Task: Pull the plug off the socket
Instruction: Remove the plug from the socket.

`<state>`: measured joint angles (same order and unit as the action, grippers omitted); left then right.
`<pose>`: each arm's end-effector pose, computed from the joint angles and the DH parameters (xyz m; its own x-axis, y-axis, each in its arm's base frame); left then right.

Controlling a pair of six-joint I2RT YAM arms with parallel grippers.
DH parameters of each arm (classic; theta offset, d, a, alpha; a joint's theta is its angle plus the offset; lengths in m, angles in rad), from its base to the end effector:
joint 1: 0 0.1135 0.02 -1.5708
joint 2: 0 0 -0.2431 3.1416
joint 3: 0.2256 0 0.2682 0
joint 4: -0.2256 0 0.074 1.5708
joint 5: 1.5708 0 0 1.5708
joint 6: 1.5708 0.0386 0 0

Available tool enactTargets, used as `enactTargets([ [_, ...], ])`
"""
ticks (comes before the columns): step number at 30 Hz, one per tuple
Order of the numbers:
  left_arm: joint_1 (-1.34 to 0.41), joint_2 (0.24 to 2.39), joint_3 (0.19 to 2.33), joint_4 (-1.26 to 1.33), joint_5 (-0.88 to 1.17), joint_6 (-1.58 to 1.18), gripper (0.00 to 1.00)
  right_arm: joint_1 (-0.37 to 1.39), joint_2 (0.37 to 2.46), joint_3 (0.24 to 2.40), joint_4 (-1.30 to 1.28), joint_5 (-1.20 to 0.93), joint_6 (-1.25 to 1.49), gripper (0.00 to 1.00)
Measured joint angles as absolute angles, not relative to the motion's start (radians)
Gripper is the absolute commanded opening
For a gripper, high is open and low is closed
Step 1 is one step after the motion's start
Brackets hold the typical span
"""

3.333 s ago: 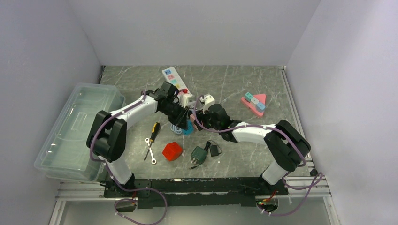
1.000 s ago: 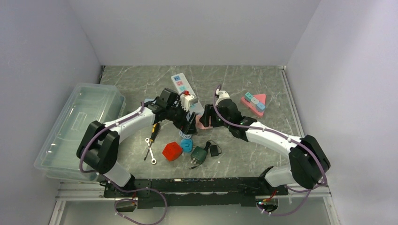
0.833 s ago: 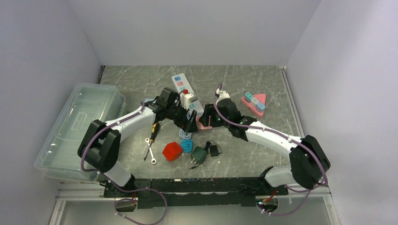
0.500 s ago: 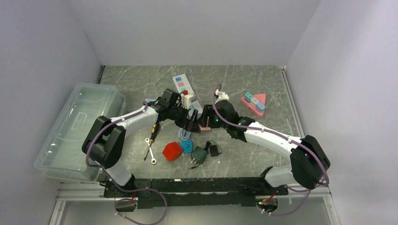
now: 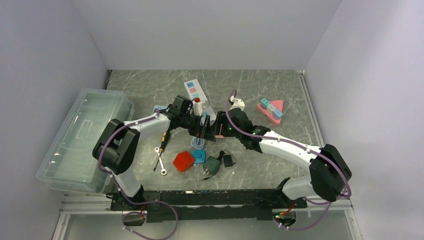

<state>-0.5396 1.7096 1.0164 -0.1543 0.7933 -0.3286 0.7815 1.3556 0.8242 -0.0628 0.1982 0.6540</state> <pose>0.2947 -0.2085 0.1576 -0.8556 0.2485 -0.4540 0.5166 0.4645 -0.7193 0.2300 0.2175 0.2076 -0.6651 0.1804 -0.7247 -0.2144 0.8835 0.4166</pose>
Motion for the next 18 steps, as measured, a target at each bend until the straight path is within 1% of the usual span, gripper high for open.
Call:
enactTargets([
  [1,-0.538,1.712,1.013,-0.143,0.803,-0.337,0.84,0.783,1.356,0.824,-0.062,0.204,0.658,0.0],
  [6,-0.534,1.712,1.002,-0.105,0.839,-0.367,0.76,0.786,1.356,0.823,-0.056,0.212,0.686,0.0],
  [9,-0.533,1.712,0.987,-0.06,0.854,-0.393,0.66,0.787,1.356,0.822,-0.057,0.224,0.725,0.0],
  [10,-0.533,1.712,0.982,-0.043,0.861,-0.407,0.65,0.788,1.356,0.821,-0.057,0.229,0.74,0.0],
  [12,-0.533,1.712,0.976,-0.025,0.865,-0.418,0.67,0.792,1.354,0.81,-0.052,0.243,0.774,0.0],
  [14,-0.533,1.712,0.97,-0.019,0.862,-0.426,0.74,0.793,1.348,0.793,-0.042,0.252,0.81,0.01],
  [15,-0.533,1.712,0.97,-0.019,0.859,-0.429,0.76,0.793,1.345,0.786,-0.037,0.253,0.825,0.02],
  [18,-0.533,1.712,0.968,-0.009,0.852,-0.44,0.76,0.794,1.339,0.77,-0.036,0.253,0.87,0.04],
])
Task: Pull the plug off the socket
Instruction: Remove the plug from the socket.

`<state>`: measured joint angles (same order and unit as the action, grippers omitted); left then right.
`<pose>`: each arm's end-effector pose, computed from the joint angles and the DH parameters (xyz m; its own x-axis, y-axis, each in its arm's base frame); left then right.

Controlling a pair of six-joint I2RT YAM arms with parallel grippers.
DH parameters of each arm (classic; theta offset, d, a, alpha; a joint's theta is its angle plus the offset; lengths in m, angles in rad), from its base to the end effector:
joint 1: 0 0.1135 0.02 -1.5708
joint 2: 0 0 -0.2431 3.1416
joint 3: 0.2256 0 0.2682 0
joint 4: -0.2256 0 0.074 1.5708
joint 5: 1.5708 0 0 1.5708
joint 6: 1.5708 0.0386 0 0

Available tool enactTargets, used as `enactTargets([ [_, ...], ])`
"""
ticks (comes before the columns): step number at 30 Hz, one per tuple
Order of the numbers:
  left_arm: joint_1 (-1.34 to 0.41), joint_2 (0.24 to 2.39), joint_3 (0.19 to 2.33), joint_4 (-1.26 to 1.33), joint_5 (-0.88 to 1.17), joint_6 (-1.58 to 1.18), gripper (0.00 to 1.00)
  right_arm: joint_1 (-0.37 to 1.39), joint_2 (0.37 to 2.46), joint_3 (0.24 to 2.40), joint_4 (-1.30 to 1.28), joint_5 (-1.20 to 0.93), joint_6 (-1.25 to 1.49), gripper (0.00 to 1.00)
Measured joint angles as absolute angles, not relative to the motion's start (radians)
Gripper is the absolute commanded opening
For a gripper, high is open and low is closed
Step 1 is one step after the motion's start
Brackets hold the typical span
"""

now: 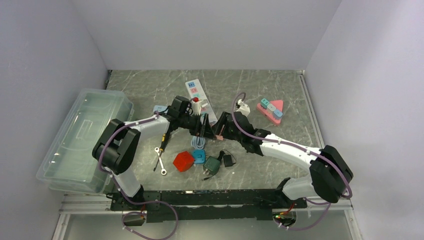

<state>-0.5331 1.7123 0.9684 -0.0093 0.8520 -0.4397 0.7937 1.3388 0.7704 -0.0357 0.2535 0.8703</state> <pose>0.2951 -0.2079 0.1533 -0.8767 0.1919 -0.4410 0.4799 0.4086 -0.7763 0.2231 0.2131 0.1967 -0.6737 0.3704 -0.6394 -0.0471 0.8420 0.5374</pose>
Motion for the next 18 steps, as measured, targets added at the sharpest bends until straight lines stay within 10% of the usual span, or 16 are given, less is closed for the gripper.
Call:
enactTargets([
  [7,-0.532,1.712,0.947,0.013,0.834,-0.461,0.51,0.802,1.338,0.723,0.005,0.257,0.948,0.15],
  [18,-0.544,1.721,0.972,-0.038,0.826,-0.431,0.31,0.81,1.29,0.711,-0.027,0.284,0.933,0.88],
])
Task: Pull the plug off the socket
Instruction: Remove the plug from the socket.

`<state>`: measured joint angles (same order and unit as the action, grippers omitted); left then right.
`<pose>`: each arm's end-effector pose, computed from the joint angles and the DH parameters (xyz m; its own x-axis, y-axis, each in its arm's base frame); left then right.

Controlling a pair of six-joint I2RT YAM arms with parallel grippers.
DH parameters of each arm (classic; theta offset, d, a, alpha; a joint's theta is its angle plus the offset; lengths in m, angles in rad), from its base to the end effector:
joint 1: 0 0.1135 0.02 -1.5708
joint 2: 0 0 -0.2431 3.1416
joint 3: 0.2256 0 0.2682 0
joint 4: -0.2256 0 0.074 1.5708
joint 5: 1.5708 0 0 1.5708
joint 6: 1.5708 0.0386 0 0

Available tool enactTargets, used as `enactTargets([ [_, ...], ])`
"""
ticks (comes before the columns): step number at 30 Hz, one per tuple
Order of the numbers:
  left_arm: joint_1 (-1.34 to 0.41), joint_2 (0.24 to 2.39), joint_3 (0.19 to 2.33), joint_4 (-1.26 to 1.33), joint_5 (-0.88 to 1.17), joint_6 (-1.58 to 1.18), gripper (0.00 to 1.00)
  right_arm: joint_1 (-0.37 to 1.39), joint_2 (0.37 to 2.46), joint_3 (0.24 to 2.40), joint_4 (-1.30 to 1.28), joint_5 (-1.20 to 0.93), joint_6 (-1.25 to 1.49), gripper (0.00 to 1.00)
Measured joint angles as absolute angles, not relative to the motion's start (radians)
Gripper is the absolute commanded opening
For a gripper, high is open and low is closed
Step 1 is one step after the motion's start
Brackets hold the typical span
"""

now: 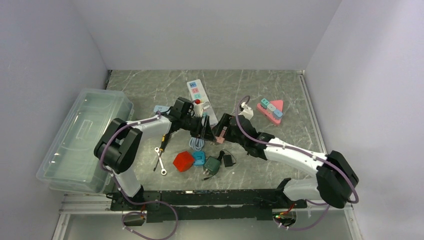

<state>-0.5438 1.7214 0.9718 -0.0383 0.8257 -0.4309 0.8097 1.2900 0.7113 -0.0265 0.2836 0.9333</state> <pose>0.2928 -0.2102 0.1486 -0.8830 0.2029 -0.4232 0.4685 0.4367 -0.7680 0.2117 0.2066 0.1911 -0.6646 0.4208 -0.6174 -0.0039 0.8243 0.5661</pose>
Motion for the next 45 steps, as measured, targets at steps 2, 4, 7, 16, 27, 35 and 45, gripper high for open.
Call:
enactTargets([
  [2,-0.543,1.736,0.977,-0.05,0.819,-0.424,0.3,0.809,1.248,0.714,-0.052,0.297,0.915,0.94],
  [4,-0.543,1.75,0.982,-0.062,0.811,-0.414,0.3,0.801,1.21,0.717,-0.068,0.304,0.898,0.95],
  [7,-0.543,1.762,0.987,-0.072,0.807,-0.405,0.27,0.77,1.174,0.717,-0.074,0.304,0.878,0.96],
  [16,-0.493,1.762,1.0,-0.102,0.88,-0.389,0.2,0.626,1.07,0.513,0.067,0.101,0.687,0.94],
  [27,-0.359,1.745,1.06,-0.238,1.076,-0.344,0.17,0.612,0.963,0.372,0.278,-0.212,0.308,0.79],
  [35,-0.35,1.702,1.067,-0.268,1.152,-0.336,0.16,0.617,1.004,0.273,0.558,-0.282,0.156,0.68],
  [45,-0.35,1.622,1.062,-0.177,1.246,-0.417,0.14,0.706,1.232,0.266,0.87,-0.287,-0.003,0.64],
])
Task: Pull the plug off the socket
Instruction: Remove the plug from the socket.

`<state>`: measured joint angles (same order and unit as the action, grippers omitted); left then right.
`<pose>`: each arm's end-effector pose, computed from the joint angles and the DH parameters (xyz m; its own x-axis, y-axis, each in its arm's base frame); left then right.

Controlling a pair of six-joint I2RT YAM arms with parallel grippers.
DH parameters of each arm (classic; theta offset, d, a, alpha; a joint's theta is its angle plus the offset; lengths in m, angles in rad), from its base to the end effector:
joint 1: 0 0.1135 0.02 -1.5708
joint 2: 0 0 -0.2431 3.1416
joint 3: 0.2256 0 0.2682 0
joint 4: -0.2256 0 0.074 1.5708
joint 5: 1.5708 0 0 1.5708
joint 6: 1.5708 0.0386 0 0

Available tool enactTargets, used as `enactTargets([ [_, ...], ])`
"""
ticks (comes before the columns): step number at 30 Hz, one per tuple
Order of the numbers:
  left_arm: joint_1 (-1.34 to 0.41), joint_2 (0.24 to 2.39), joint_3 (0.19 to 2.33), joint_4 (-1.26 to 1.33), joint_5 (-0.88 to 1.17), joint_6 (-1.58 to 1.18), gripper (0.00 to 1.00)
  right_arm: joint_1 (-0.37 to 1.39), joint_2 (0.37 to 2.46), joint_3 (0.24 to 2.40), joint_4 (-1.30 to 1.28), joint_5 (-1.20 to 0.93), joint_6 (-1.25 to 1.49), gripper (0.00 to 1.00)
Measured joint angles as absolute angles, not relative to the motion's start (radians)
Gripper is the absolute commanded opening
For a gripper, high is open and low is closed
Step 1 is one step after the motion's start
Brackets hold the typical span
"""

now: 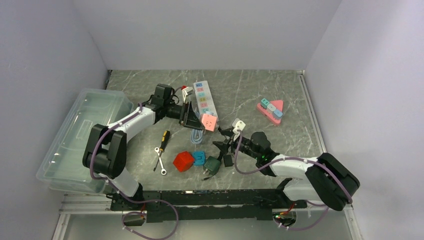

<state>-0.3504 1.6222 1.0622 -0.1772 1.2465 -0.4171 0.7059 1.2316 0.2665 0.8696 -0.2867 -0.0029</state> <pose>0.3159 -0.1544 0.2102 -0.8886 0.1873 -0.4188 0.4468 0.1468 -0.8825 0.1815 0.1690 0.1514 -0.0701 -0.0634 -0.9955 -0.8367 0.5472 0.0241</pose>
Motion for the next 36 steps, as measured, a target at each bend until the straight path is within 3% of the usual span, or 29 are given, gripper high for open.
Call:
enactTargets([
  [11,-0.35,1.622,1.062,-0.191,1.254,-0.416,0.12,0.743,1.266,0.266,1.014,-0.214,-0.113,0.62],
  [24,-0.369,1.622,1.053,-0.178,1.261,-0.43,0.1,0.743,1.361,0.297,1.088,-0.218,-0.181,0.48],
  [30,-0.374,1.622,1.053,-0.177,1.27,-0.432,0.11,0.743,1.391,0.316,1.099,-0.219,-0.208,0.26],
  [31,-0.374,1.622,1.053,-0.175,1.271,-0.432,0.11,0.743,1.393,0.319,1.099,-0.218,-0.212,0.18],
  [32,-0.373,1.622,1.053,-0.176,1.272,-0.432,0.11,0.743,1.393,0.321,1.095,-0.22,-0.215,0.03],
  [34,-0.37,1.622,1.053,-0.181,1.271,-0.429,0.14,0.743,1.393,0.33,1.074,-0.222,-0.216,0.0],
  [35,-0.369,1.623,1.053,-0.191,1.268,-0.423,0.2,0.743,1.391,0.337,1.056,-0.223,-0.216,0.0],
  [36,-0.368,1.623,1.054,-0.202,1.266,-0.414,0.37,0.743,1.388,0.347,1.031,-0.226,-0.216,0.0],
])
